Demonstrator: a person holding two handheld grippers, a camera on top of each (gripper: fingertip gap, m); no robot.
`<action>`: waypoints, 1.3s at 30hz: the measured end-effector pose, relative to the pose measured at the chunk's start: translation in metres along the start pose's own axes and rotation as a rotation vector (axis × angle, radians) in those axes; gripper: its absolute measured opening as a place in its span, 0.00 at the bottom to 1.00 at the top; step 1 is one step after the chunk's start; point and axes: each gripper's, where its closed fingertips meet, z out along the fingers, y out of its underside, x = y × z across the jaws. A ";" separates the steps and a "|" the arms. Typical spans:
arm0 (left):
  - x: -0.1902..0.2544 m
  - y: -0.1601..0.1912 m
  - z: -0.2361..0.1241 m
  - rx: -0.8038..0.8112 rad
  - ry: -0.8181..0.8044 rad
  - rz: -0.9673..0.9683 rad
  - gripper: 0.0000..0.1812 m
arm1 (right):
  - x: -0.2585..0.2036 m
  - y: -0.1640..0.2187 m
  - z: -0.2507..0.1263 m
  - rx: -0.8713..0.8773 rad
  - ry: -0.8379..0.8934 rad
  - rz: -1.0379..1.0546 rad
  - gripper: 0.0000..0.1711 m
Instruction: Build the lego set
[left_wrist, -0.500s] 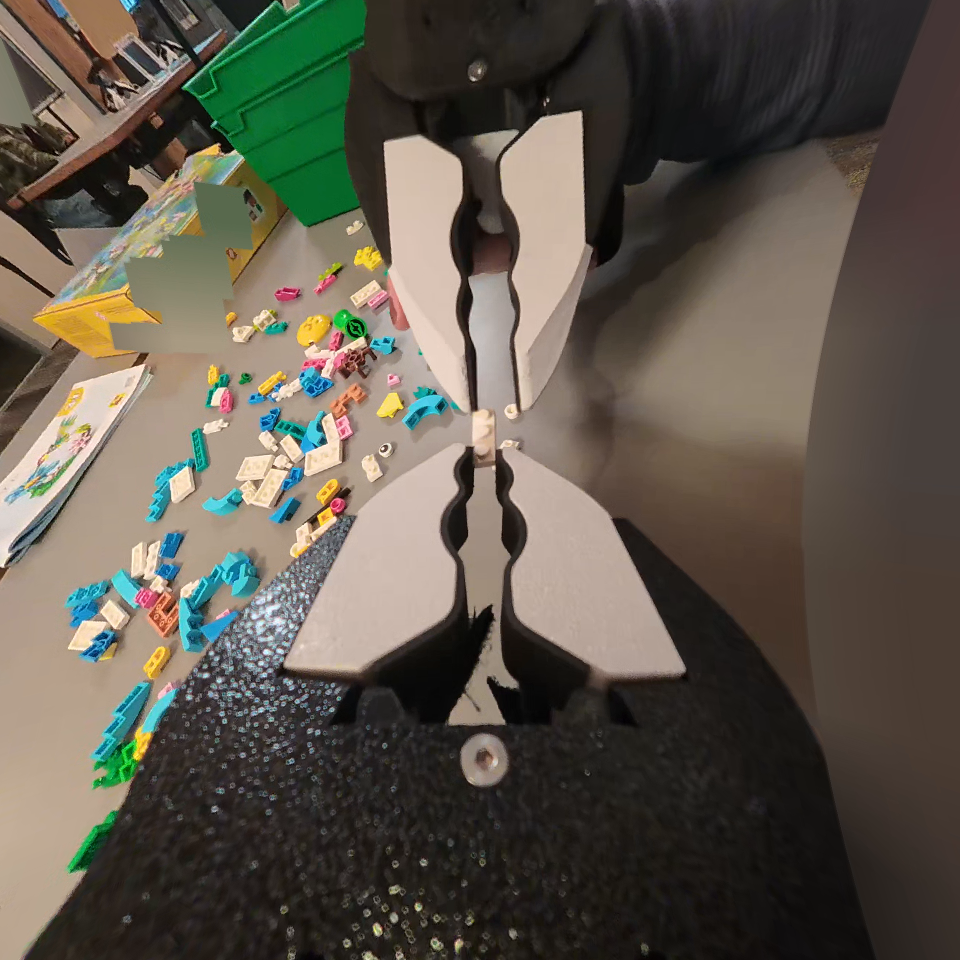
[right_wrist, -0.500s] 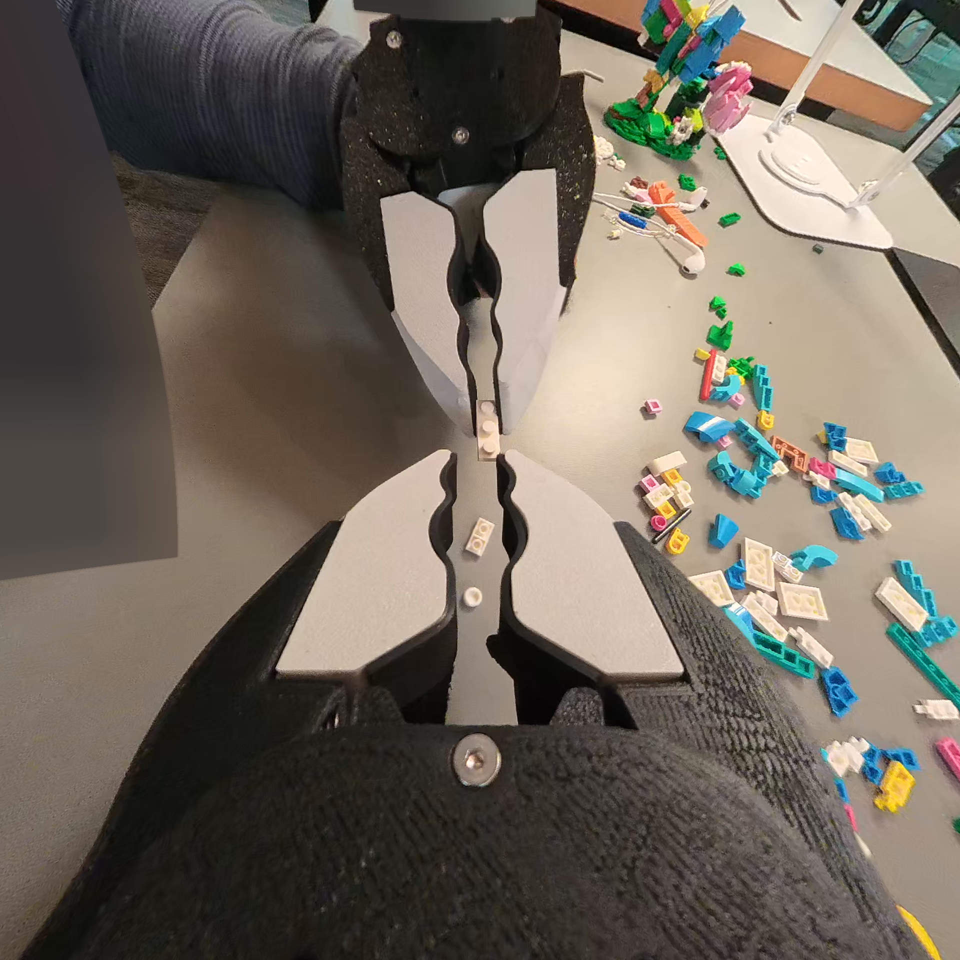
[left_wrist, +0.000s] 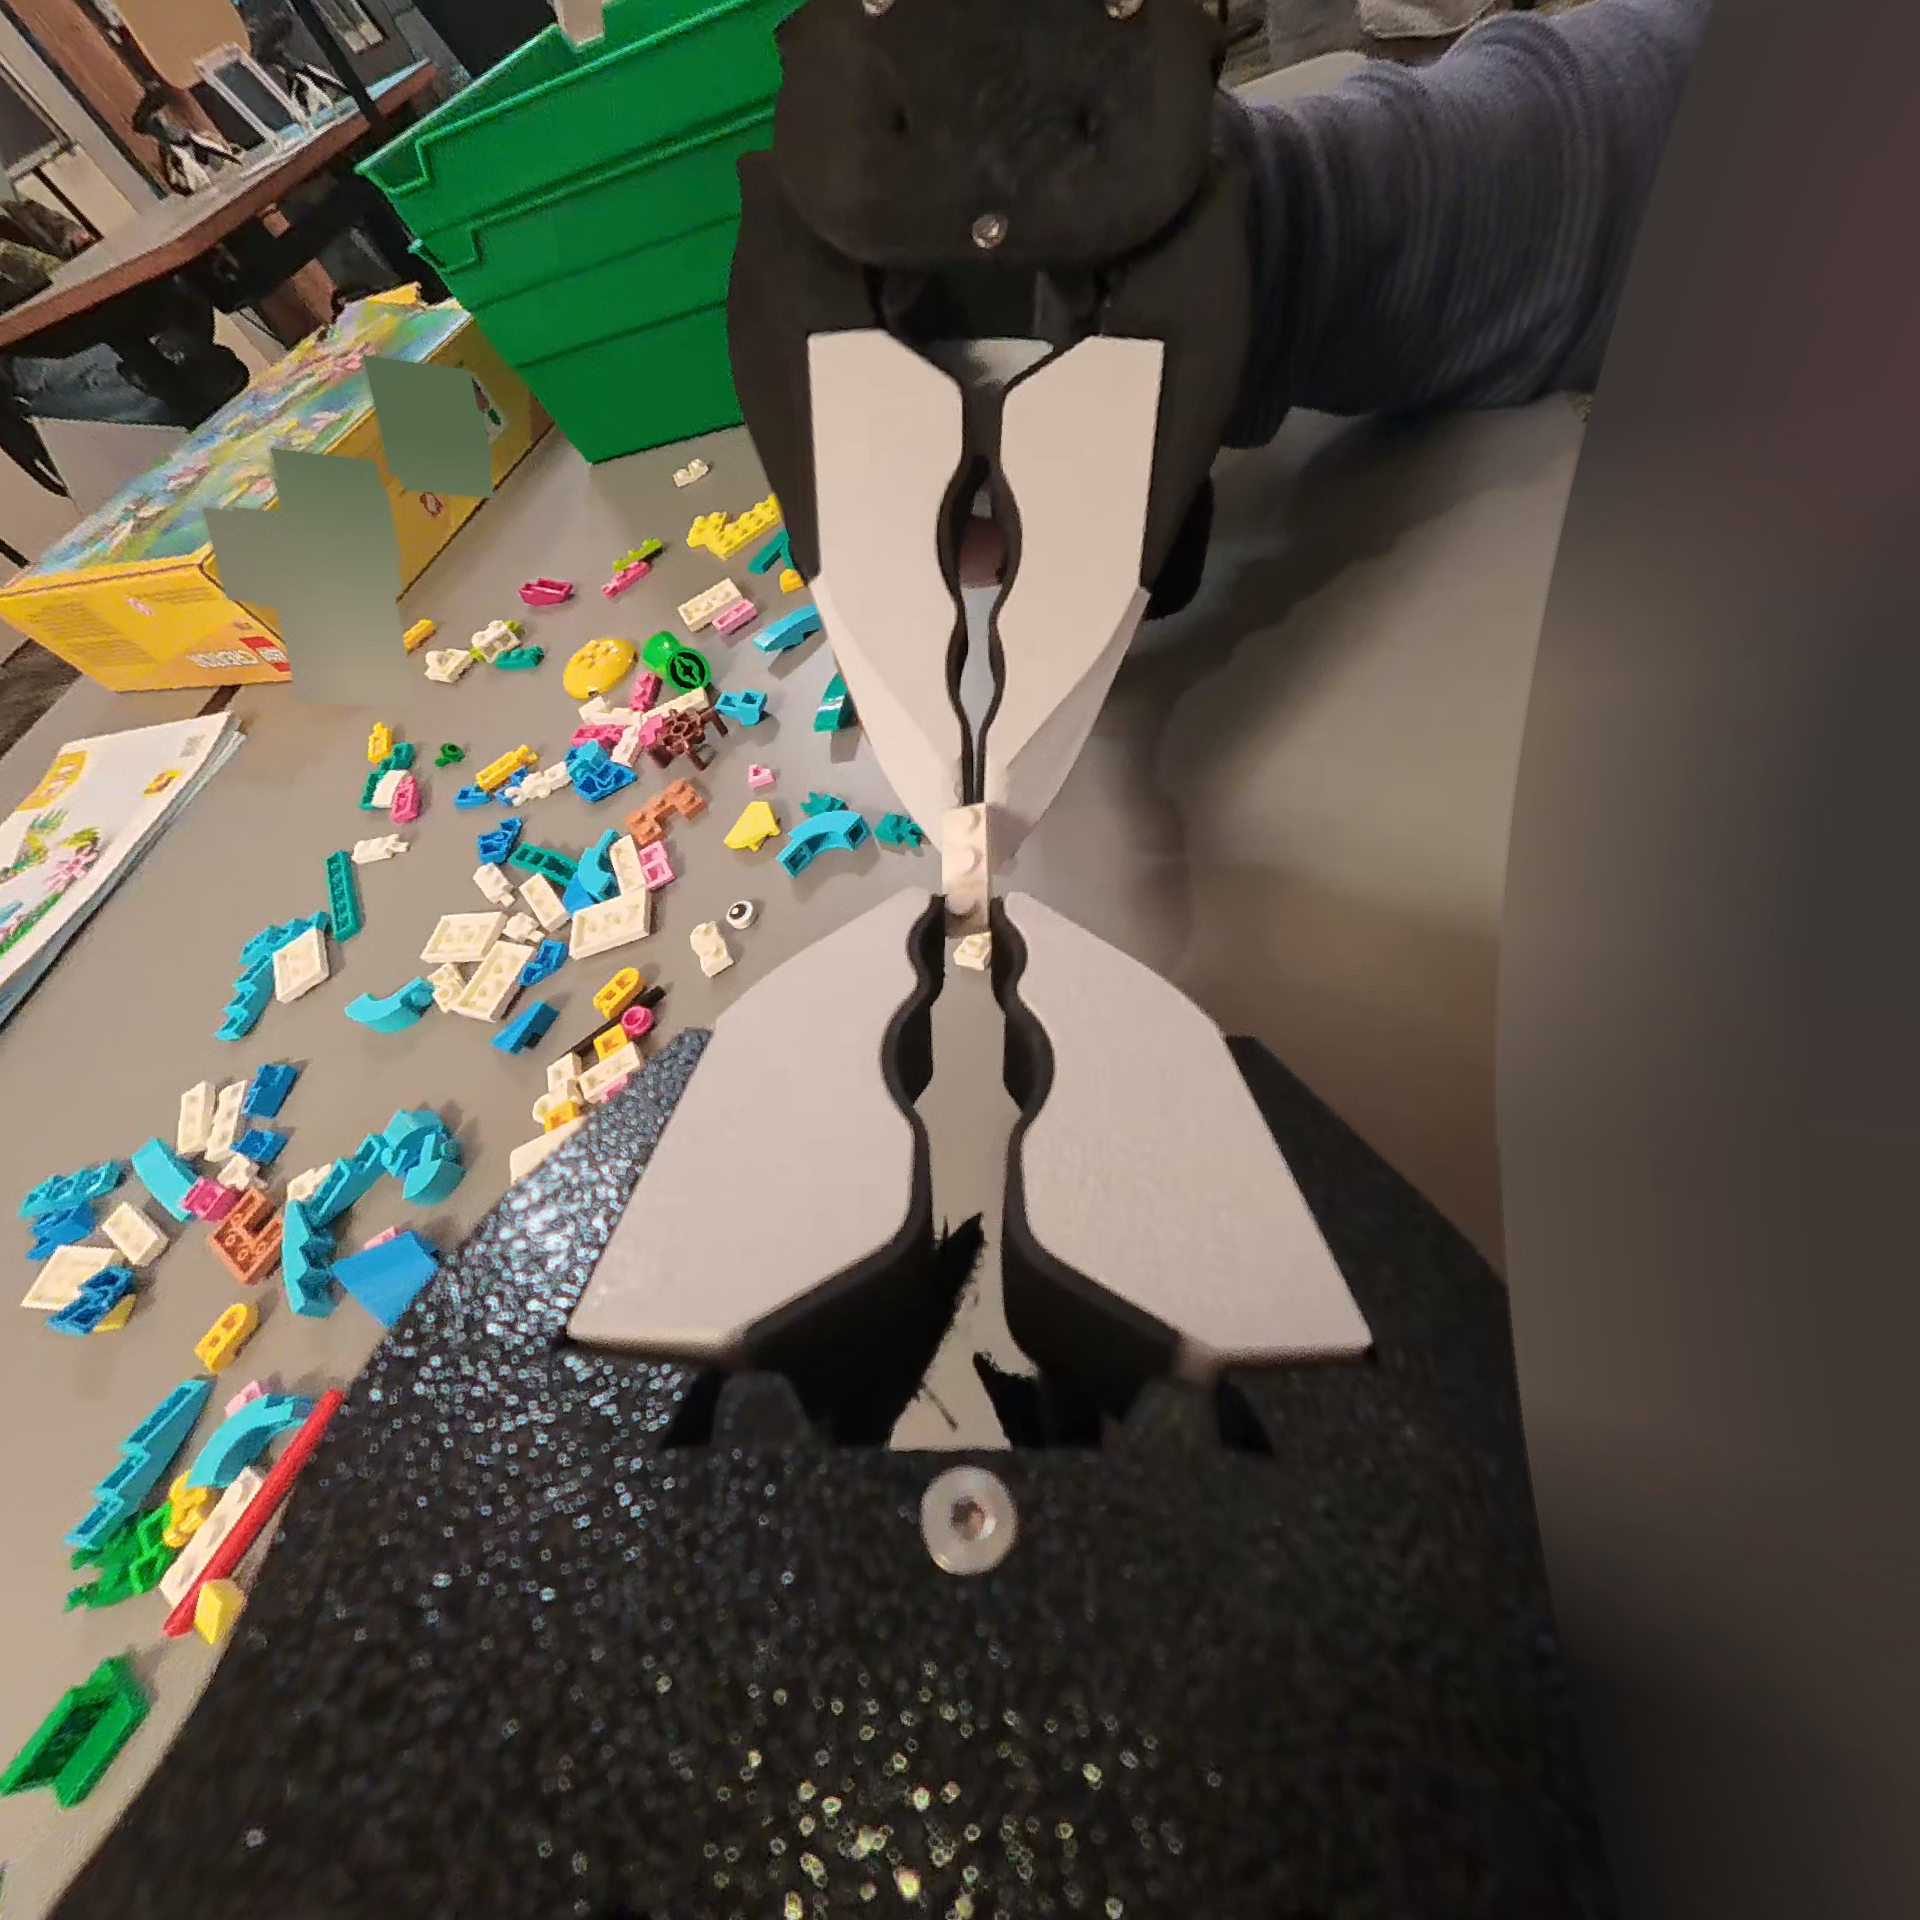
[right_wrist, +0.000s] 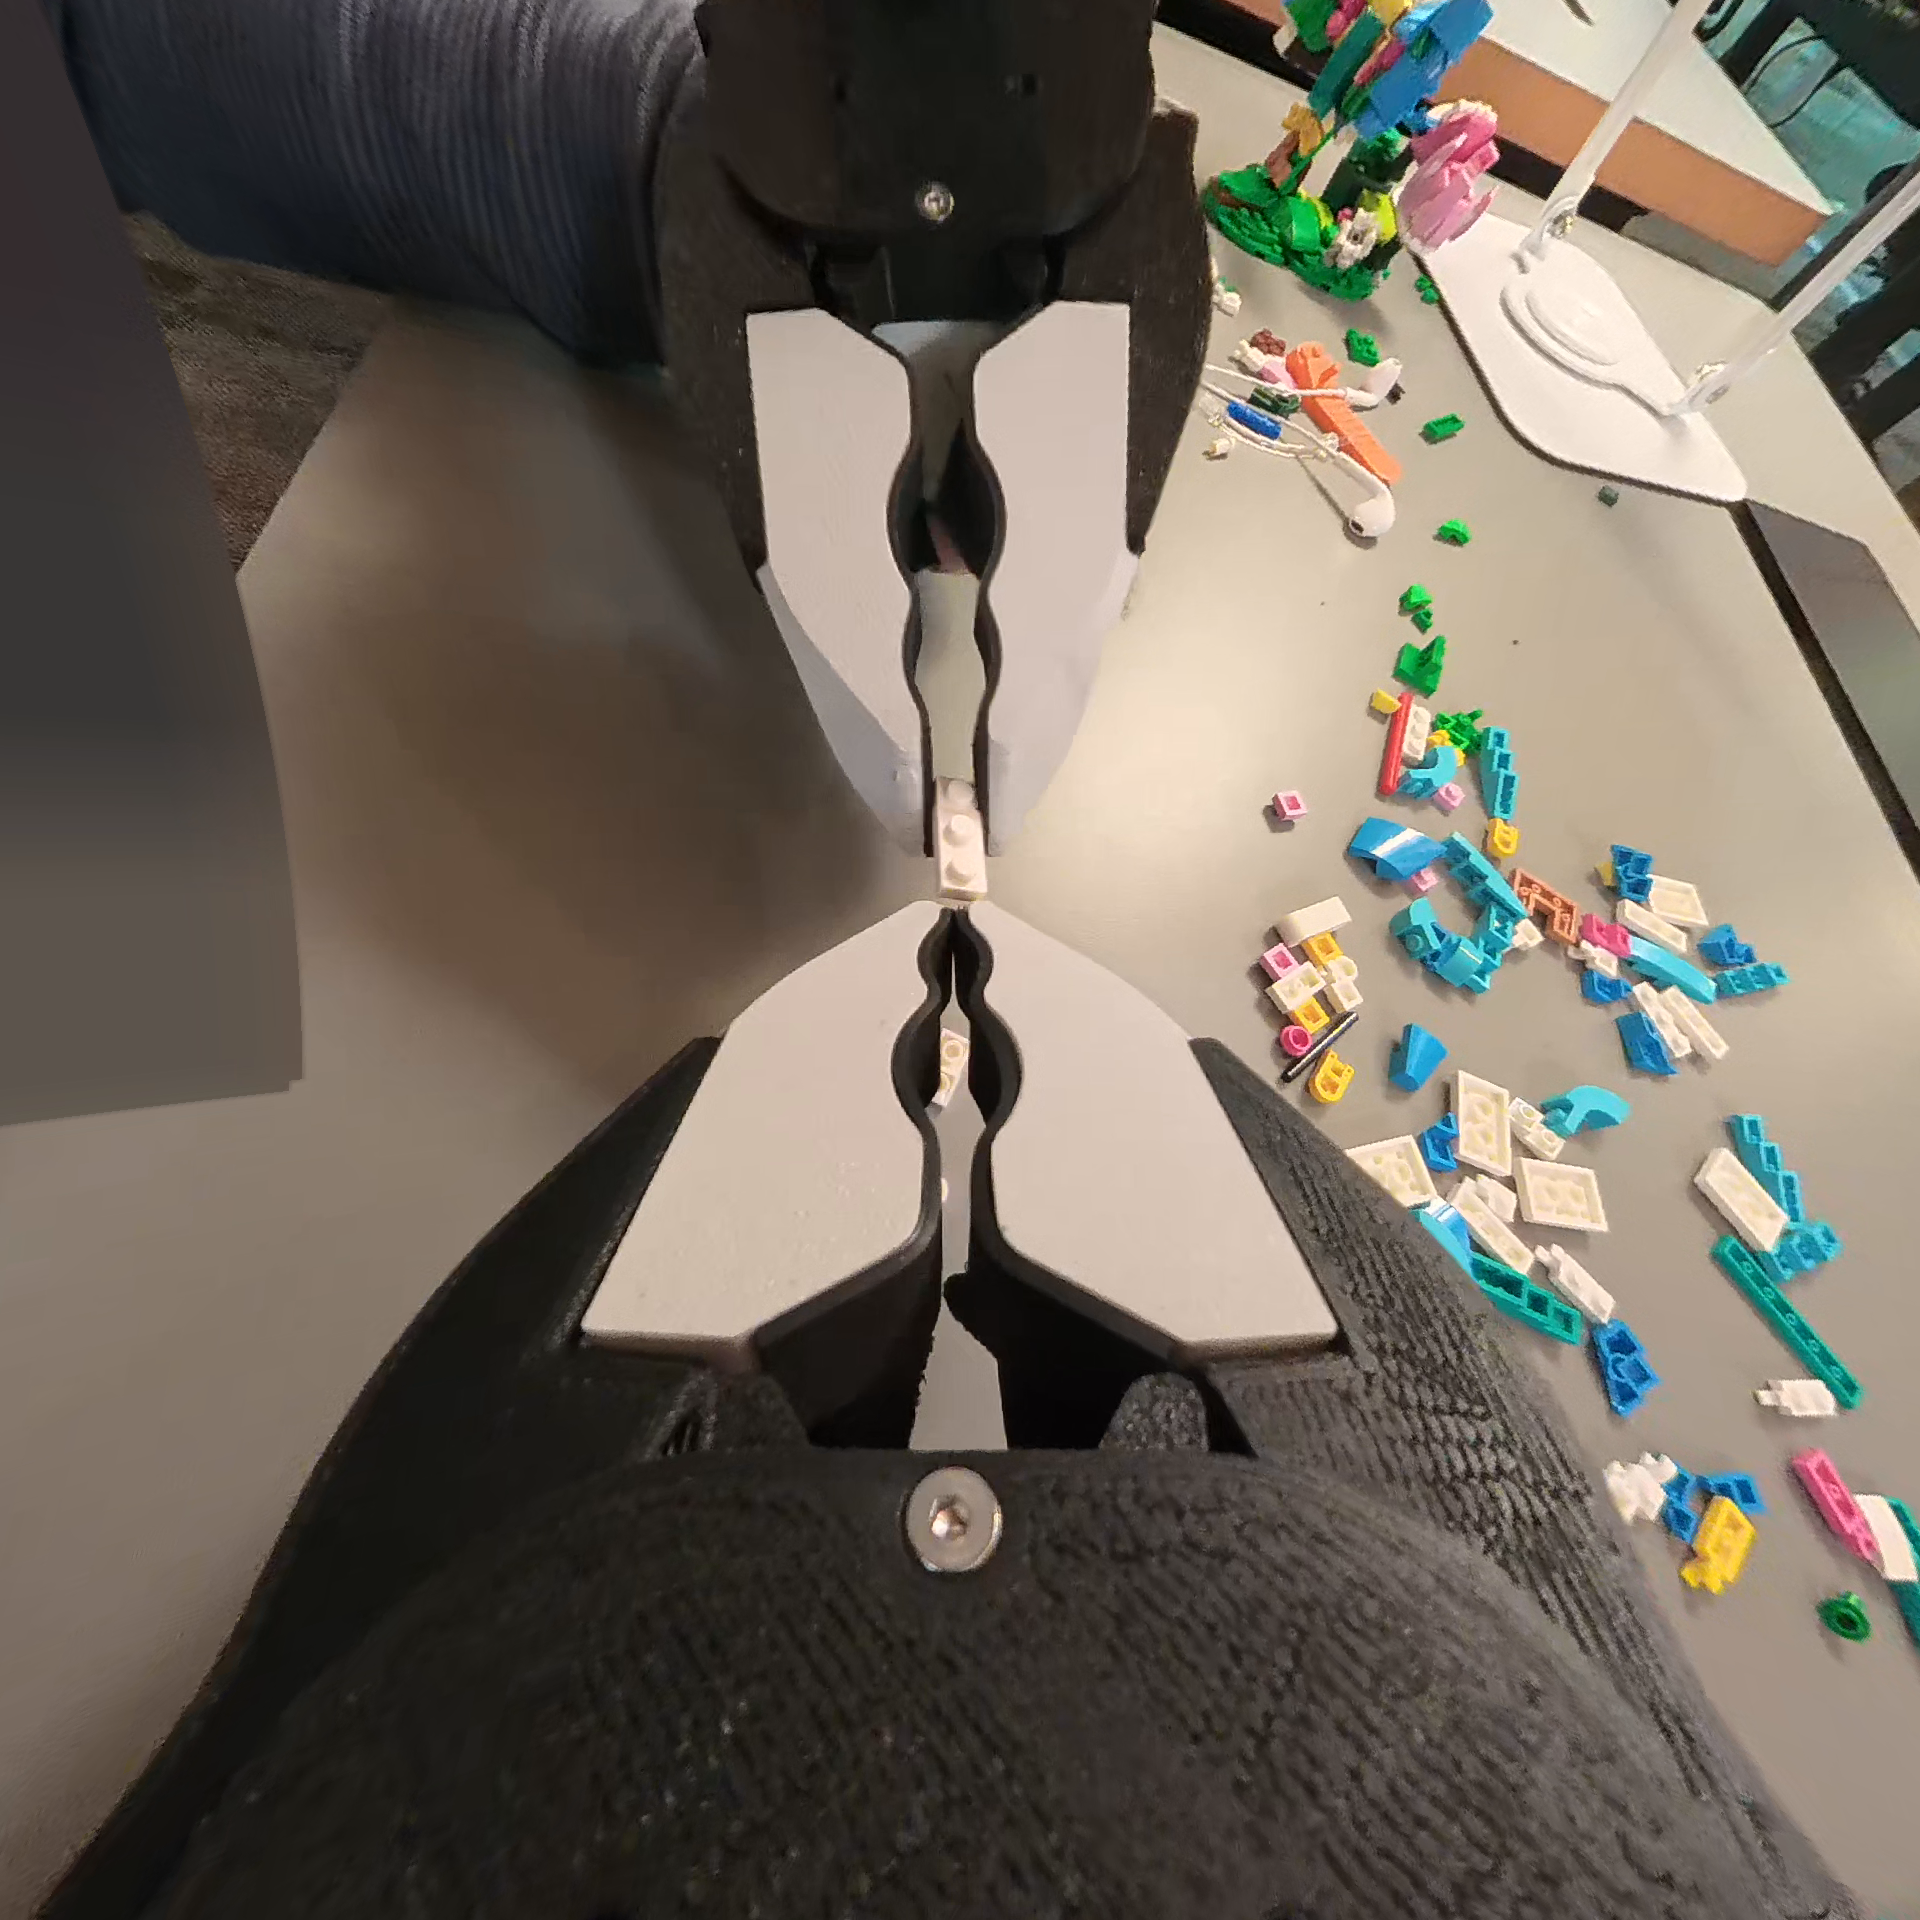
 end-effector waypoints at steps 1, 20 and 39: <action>-0.001 0.001 0.000 -0.007 -0.006 0.009 0.04 | 0.000 0.001 0.000 -0.005 0.000 -0.001 0.00; 0.003 0.006 0.005 -0.041 -0.017 0.035 0.04 | -0.003 -0.002 0.000 0.003 -0.043 0.065 0.04; 0.004 0.012 0.008 -0.072 0.009 0.000 0.04 | -0.003 0.008 0.003 -0.058 -0.025 0.052 0.04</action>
